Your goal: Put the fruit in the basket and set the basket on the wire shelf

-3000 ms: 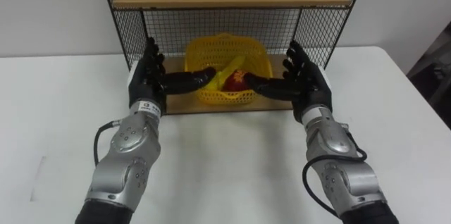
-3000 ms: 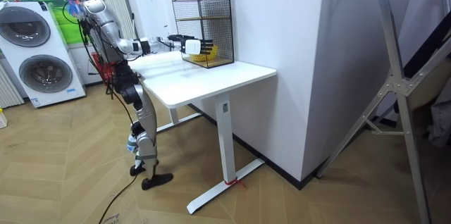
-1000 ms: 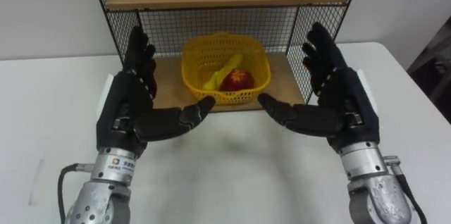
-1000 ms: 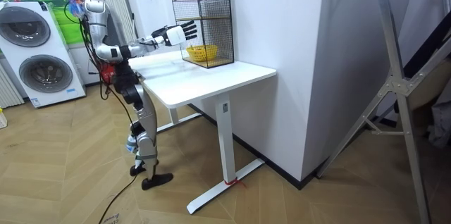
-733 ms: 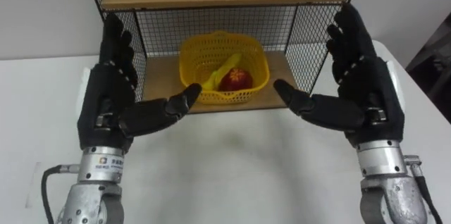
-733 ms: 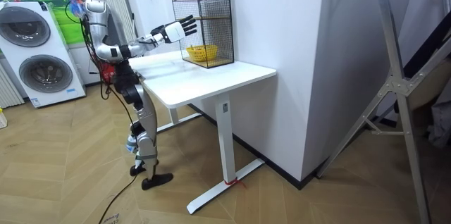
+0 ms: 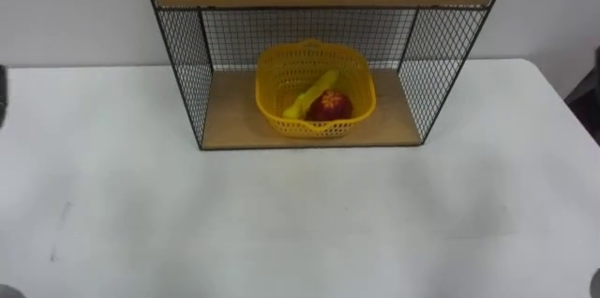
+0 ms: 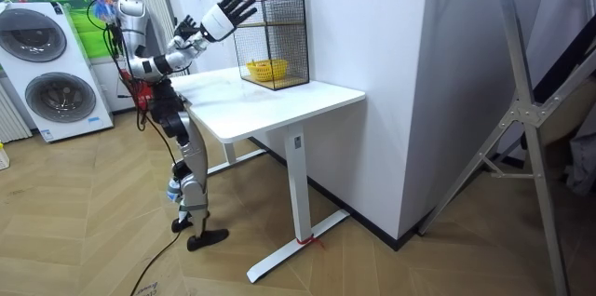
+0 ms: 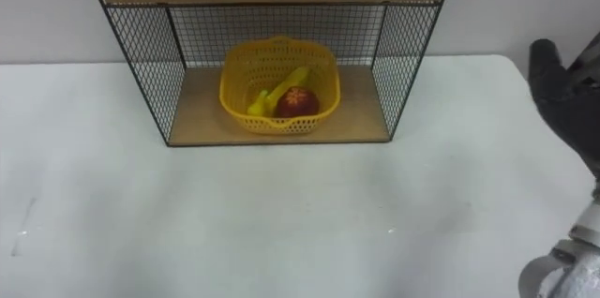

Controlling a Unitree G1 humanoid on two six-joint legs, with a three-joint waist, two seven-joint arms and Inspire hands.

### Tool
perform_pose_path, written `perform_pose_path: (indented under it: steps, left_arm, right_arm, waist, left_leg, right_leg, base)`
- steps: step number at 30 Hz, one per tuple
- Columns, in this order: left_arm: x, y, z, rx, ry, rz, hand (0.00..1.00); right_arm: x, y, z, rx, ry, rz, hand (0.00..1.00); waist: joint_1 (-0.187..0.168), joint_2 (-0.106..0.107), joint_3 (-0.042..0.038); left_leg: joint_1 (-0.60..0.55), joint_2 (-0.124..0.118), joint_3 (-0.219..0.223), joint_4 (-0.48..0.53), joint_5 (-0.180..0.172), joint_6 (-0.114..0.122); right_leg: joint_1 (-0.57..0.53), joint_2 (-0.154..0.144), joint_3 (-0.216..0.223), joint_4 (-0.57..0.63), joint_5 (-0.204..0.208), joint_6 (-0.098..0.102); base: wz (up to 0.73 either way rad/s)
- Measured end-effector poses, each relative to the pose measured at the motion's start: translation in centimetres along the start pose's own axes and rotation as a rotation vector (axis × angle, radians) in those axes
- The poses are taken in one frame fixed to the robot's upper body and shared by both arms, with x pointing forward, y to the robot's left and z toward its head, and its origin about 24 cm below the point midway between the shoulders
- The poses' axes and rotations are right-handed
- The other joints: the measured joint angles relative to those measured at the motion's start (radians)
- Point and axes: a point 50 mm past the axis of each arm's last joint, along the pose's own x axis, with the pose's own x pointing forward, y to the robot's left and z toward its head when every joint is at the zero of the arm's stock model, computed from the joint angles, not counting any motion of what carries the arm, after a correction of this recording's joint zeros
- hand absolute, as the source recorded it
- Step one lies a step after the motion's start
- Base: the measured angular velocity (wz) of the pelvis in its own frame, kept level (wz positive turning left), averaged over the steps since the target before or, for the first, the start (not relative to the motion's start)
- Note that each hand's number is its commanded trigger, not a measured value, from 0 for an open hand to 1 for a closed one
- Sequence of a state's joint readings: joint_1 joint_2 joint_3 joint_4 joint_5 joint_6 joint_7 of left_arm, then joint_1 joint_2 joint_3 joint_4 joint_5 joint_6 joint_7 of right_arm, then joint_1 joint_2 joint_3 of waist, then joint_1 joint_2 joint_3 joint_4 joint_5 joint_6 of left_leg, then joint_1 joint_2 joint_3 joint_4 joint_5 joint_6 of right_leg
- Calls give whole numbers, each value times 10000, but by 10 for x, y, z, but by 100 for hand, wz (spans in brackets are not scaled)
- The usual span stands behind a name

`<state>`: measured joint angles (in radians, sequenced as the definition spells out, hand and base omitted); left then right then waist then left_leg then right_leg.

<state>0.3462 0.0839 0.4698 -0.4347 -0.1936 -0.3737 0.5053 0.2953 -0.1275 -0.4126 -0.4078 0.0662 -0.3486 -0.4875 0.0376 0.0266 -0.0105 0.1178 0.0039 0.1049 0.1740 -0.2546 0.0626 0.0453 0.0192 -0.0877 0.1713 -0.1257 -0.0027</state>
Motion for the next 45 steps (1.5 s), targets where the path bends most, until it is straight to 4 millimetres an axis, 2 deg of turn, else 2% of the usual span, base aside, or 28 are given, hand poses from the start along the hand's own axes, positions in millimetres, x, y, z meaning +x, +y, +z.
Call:
perform_pose_path:
  steps: [6,12,14,16,18,20,21,23,27,30,32,33,35,38,41,45]
  left_arm:
    - [11,31,10,361,-673,2146,0]
    - [25,68,25,675,-1415,4242,0]
    - [33,97,31,997,-1532,5432,0]
    - [36,120,34,606,-1300,6562,0]
    - [37,143,30,393,-871,7787,0]
    - [28,177,16,646,332,9399,0]
    - [24,186,11,760,702,9873,0]
    - [0,220,-10,940,2161,11854,0]
    - [-34,254,-33,1176,3839,14109,0]
    - [-63,274,-43,1226,4782,15751,0]
    - [-83,288,-45,1914,5308,16682,0]
    - [-88,292,-45,2104,5417,16930,0]
    - [-110,304,-41,2659,5743,17902,0]
    - [-129,307,-41,3246,6267,18486,0]
    - [-145,302,-50,3835,7097,17979,0]
    - [-196,277,-76,4979,9981,16051,0]
  right_arm:
    - [9,-26,5,-618,-494,-1748,0]
    - [26,-66,19,-1751,-1611,-3799,0]
    - [34,-92,26,-2334,-2030,-5081,0]
    - [35,-112,30,-2500,-2087,-6146,0]
    - [34,-132,32,-2479,-1842,-7072,0]
    - [26,-161,23,-2743,-840,-8393,0]
    - [22,-170,20,-2880,-484,-8758,0]
    - [8,-196,12,-2870,713,-9902,0]
    - [-19,-228,-11,-3011,2519,-11603,0]
    - [-56,-255,-35,-2340,4455,-13607,0]
    - [-97,-274,-53,-1954,6054,-15544,0]
    - [-107,-278,-56,-1881,6384,-16009,0]
    - [-147,-289,-63,-1927,7532,-17736,0]
    - [-180,-289,-68,-2523,8526,-18580,0]
    - [-196,-279,-78,-3053,9587,-18014,0]
    - [-240,-249,-98,-3765,12128,-16978,0]
  waist:
    - [15,-78,29]
    - [9,-204,70]
    - [4,-231,75]
    - [9,-233,67]
    - [24,-219,64]
    - [95,-194,46]
    - [120,-185,36]
    - [115,-113,-4]
    - [127,-139,10]
    - [92,-114,-5]
    - [28,-138,-8]
    - [45,-124,-16]
    - [48,-98,-24]
    - [-26,-89,-20]
    - [-82,-98,-21]
    - [-223,-156,-54]
  left_leg:
    - [-28,3,-1,1,9,-12]
    - [-55,-3,-11,-6,8,-11]
    - [-123,-3,-14,-4,8,-11]
    - [-203,-5,-6,11,8,-11]
    - [-231,-9,9,8,8,-11]
    - [-282,-31,11,24,6,-8]
    - [-311,-37,11,43,3,-6]
    - [-439,-117,-18,107,-3,5]
    - [-556,-171,-68,244,-19,26]
    - [-799,-194,-162,450,-28,32]
    - [-901,-204,-271,561,-45,1]
    - [-898,-204,-273,575,-52,-9]
    - [-877,-199,-292,622,-73,-45]
    - [-879,-184,-316,646,-75,-60]
    - [-885,-189,-342,648,-75,-71]
    - [-873,-144,-275,636,-63,-87]
  right_leg:
    - [-130,-5,-3,175,-34,1]
    - [-159,-12,-10,171,-42,5]
    - [-222,-18,-19,177,-44,3]
    - [-303,-19,35,189,-46,1]
    - [-344,-23,33,200,-48,0]
    - [-533,-66,35,500,-169,-2]
    - [-572,-89,42,561,-194,-2]
    - [-736,-193,-33,741,-336,10]
    - [-879,-351,-132,983,-456,0]
    - [-1022,-401,-216,1077,-484,-5]
    - [-1057,-426,-218,1081,-557,-6]
    - [-1057,-426,-216,1102,-570,-13]
    - [-1047,-422,-218,1190,-615,-37]
    - [-1032,-410,-222,1194,-615,-44]
    - [-1033,-409,-209,1189,-609,-53]
    - [-923,-360,-176,986,-459,-66]
  base:
    - [0]
    - [0]
    - [0]
    - [-2]
    - [-2]
    - [0]
    - [4]
    - [4]
    - [5]
    - [13]
    - [18]
    - [7]
    - [0]
    - [1]
    - [0]
    - [-1]
